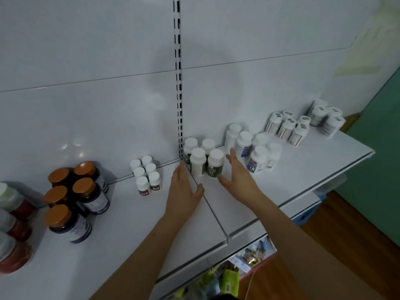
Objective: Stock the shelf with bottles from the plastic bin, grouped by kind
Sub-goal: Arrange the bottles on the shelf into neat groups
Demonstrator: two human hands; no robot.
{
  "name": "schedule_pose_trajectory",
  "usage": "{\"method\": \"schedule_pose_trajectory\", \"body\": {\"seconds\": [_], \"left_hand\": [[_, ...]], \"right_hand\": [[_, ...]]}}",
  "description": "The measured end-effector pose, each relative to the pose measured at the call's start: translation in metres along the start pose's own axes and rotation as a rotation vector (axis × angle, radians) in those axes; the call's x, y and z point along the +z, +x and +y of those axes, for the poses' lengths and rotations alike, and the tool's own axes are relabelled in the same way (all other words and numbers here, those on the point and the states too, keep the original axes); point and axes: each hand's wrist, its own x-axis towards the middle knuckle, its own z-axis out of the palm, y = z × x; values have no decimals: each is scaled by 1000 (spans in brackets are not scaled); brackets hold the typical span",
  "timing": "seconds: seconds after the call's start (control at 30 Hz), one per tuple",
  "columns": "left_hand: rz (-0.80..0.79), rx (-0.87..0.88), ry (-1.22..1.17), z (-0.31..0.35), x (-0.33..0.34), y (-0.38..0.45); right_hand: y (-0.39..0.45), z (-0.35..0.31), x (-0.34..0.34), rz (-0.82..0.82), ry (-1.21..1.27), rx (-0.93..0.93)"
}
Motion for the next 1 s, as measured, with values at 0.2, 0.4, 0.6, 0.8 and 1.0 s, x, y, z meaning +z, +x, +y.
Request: {"method": "schedule_pose_trajectory", "body": {"seconds": [0.2,0.4,0.6,0.8,1.0], "left_hand": [[39,28,135,-5,15,33],[107,98,194,-8,19,35],[142,88,169,-13,22,42],[181,118,183,-12,20,45],[145,71,127,-12,16,40]], "right_hand": [[30,2,14,-56,101,-32],[61,8,20,-92,139,-107],[65,25,32,-19,42,-215],[68,25,32,28,61,-267],[72,26,22,-81,178,-163]]}}
